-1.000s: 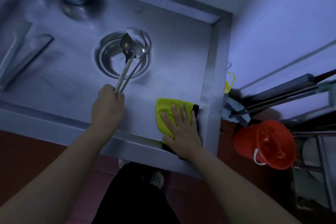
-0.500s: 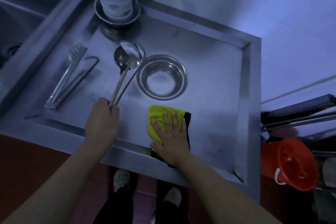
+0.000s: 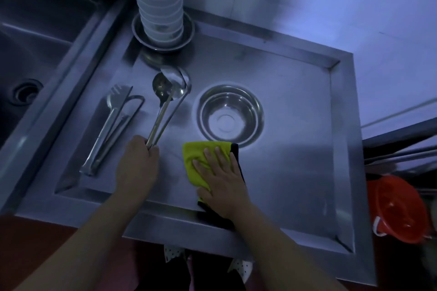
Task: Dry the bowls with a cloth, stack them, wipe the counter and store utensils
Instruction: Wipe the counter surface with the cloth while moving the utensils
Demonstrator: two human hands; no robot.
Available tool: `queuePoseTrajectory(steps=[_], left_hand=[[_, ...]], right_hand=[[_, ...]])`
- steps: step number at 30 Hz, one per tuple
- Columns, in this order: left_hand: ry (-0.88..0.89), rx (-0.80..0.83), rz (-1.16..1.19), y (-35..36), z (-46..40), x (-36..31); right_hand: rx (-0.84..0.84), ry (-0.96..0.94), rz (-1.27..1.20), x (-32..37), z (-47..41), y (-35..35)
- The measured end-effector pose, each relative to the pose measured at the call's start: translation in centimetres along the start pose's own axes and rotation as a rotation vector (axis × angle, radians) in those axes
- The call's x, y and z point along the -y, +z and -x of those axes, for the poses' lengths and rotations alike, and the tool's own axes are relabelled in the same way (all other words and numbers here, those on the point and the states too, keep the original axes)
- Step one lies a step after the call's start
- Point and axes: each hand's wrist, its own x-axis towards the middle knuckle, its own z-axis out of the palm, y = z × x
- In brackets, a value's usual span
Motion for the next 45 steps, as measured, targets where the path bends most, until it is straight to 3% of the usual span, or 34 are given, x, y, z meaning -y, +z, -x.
queuePoseTrajectory(steps=[7,12,16,23,26,28,34,45], left_hand=[[0.012,0.038,-0.105,4.5,-0.4,-3.3],[0.021,-0.065,-0.249,5.4,-1.0,-3.2],[0.153,-0.125,-0.434,6.1,-0.8,-3.1],[0.06,0.06,-0.723,7.2,-1.1,-2.5],[-0.032,-0.105,-0.619,7.8,-0.8,-4.3],[0.088,-0.177,-0.572,9.0,-0.7,-6.5],[0.354,-0.042,-0.445,13.0,-2.9,-14.0],[0.514,-0.06,-0.414,22.4,-6.5,-21.8]], right_hand=[[-0.036,0.257,0.003,-7.7,4.2,-1.5],[-0.048,0.238,-0.001,-8.5,3.8,-1.5],[-0.031,0.222,0.004,-8.7,3.9,-1.5],[-0.059,0.125,0.009,-10.3,3.6,-1.5],[-0.073,0.084,0.005,-12.1,3.0,-1.7],[-0.074,0.088,0.004,-13.7,2.4,-2.0],[-0.063,0.118,0.024,-20.0,-3.5,-4.3],[-0.003,0.122,0.121,-34.9,-18.6,-8.4]])
